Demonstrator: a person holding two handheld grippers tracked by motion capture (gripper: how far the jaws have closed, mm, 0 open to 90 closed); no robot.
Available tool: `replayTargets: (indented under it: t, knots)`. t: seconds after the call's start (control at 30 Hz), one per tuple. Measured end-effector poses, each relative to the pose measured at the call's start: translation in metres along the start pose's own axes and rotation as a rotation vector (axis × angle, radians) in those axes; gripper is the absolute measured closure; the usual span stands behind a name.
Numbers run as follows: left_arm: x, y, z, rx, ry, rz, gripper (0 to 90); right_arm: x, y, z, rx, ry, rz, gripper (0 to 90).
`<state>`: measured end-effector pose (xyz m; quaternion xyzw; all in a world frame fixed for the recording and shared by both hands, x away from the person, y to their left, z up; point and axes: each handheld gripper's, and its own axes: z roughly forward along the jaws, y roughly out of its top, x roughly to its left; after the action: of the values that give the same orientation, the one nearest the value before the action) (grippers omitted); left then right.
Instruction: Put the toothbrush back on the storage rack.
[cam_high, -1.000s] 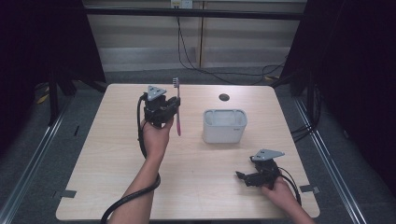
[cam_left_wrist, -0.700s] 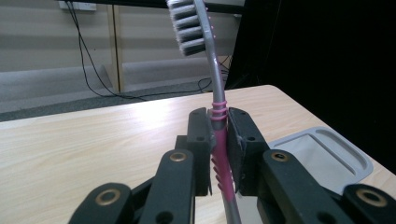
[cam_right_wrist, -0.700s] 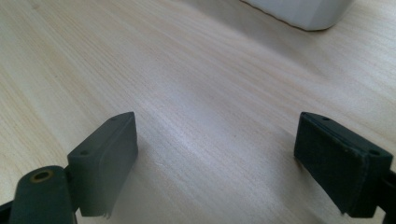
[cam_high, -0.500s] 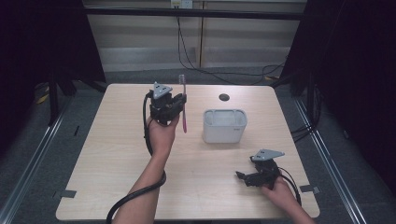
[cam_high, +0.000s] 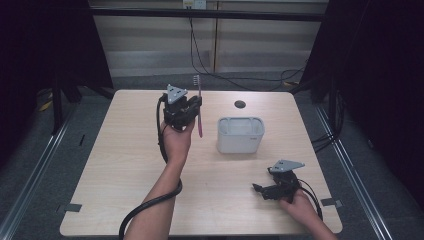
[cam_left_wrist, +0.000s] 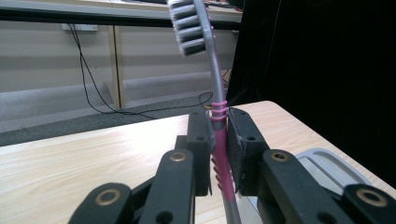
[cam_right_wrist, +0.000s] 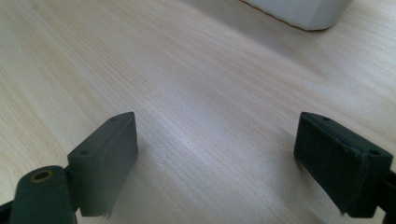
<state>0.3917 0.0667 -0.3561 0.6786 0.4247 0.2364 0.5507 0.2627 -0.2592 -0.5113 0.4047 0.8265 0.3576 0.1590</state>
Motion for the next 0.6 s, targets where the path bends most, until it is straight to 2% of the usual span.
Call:
replayTargets:
  t: [0.1, 0.6]
  knots:
    - [-0.002, 0.001, 0.002, -0.004, -0.001, 0.011, 80.2, 0.000, 0.000, 0.000, 0.001, 0.000, 0.001, 13.1]
    - [-0.014, 0.004, 0.016, -0.007, -0.023, 0.013, 80.1, 0.000, 0.000, 0.000, 0.000, -0.001, 0.001, 13.1]
